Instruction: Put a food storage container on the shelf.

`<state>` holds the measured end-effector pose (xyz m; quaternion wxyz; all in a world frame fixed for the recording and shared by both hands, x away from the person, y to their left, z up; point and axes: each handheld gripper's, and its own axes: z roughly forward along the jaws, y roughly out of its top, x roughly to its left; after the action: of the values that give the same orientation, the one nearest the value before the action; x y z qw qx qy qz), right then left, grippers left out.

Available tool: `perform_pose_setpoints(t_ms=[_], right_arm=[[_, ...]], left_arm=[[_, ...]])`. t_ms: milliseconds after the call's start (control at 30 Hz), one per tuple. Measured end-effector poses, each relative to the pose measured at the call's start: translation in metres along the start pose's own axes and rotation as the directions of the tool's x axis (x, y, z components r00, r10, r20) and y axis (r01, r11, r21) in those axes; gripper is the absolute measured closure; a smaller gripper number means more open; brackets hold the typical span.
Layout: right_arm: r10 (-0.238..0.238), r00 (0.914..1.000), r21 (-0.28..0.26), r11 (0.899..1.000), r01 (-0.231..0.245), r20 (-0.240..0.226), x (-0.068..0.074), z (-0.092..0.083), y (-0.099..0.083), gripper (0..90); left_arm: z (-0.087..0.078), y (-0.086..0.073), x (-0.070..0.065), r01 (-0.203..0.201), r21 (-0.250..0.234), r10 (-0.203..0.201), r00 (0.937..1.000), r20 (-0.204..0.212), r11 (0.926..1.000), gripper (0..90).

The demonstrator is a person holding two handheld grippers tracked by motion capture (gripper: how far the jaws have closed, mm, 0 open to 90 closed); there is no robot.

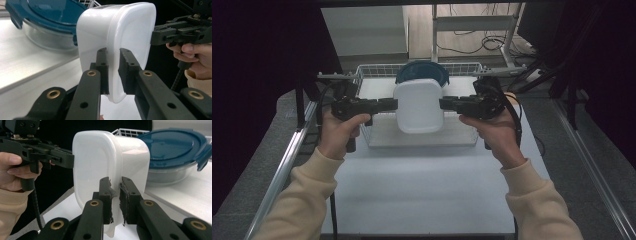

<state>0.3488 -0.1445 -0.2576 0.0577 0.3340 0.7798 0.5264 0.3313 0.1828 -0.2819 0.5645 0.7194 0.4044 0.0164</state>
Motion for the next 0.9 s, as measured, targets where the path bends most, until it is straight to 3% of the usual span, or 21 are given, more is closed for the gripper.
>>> perform_pose_setpoints(t_ms=[300,900], right_arm=[[0.003,1.0000,-0.012,1.000,-0.003,-0.006,-0.002,0.001,0.017,79.8],[0.018,0.9998,-0.013,1.000,-0.018,-0.010,-0.012,0.005,0.048,79.8]], left_arm=[[-0.005,0.022,0.001,-0.010,-0.001,0.010,0.9999,-0.009,0.9999,79.0],[-0.005,0.052,0.009,0.008,-0.002,-0.008,0.9999,-0.011,1.0000,78.9]])
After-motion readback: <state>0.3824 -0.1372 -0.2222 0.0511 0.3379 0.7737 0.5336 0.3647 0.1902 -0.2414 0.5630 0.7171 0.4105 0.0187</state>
